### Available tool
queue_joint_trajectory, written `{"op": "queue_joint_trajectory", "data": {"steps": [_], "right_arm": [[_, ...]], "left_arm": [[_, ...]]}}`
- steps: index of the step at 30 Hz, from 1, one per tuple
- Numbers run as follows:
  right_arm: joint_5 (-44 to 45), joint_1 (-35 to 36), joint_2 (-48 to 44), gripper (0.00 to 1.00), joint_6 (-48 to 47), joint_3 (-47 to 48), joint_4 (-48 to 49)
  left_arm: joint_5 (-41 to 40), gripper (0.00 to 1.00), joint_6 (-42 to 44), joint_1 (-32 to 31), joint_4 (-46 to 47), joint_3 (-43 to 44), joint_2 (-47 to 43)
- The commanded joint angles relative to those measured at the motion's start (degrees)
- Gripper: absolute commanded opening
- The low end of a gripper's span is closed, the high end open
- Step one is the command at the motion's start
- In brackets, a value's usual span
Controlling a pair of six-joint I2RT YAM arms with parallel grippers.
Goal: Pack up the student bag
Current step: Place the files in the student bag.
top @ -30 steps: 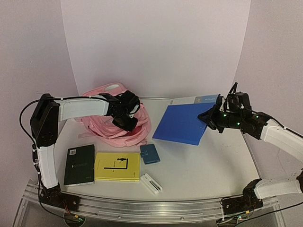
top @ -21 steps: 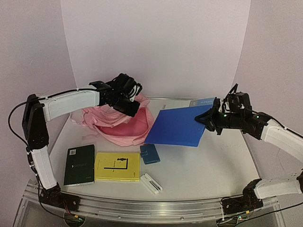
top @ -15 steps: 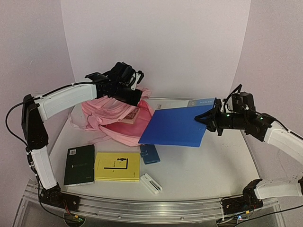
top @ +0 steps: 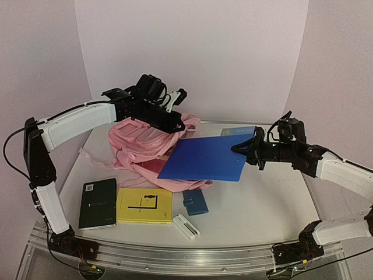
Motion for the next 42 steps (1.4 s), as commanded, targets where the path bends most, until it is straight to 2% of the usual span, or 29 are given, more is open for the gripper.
{"op": "queue_joint_trajectory", "data": {"steps": [1,6,13,21,28,35,39,42], "right_arm": [[0.2,0.2,1.9,0.00,0.7,2.6,10.6],[2.2,0.5,5.8,0.00,2.0,3.1,17.5],[11.2,2.0,8.9,0.00,2.0,3.0,21.7],[11.5,5.3,19.7,0.00,3.4,5.0,30.0],[17.8,8.0,29.0,0.00,-0.9,11.4,29.7],[18.7,11.5,43.2,0.00,-2.0,20.8,27.5],[25.2,13.4,46.8,0.00,-0.1,21.9,28.8],[30.1,13.9,46.9,0.00,5.2,19.3,34.1]], "left_arm": [[6.7,0.00,-0.4,-0.9,7.7,0.8,-6.2],[8.6,0.00,-2.1,-0.9,9.1,0.3,-6.4],[8.4,0.00,-6.7,-0.8,10.1,0.4,-5.9],[9.3,0.00,-8.7,-0.8,11.7,0.0,-6.1],[8.6,0.00,-12.5,-0.8,12.0,0.2,-6.3],[7.5,0.00,-16.1,-0.6,12.4,-0.4,-6.0],[7.2,0.00,-17.4,-0.4,12.8,-0.6,-5.8],[6.8,0.00,-18.0,-0.4,12.5,-0.5,-5.8]]}}
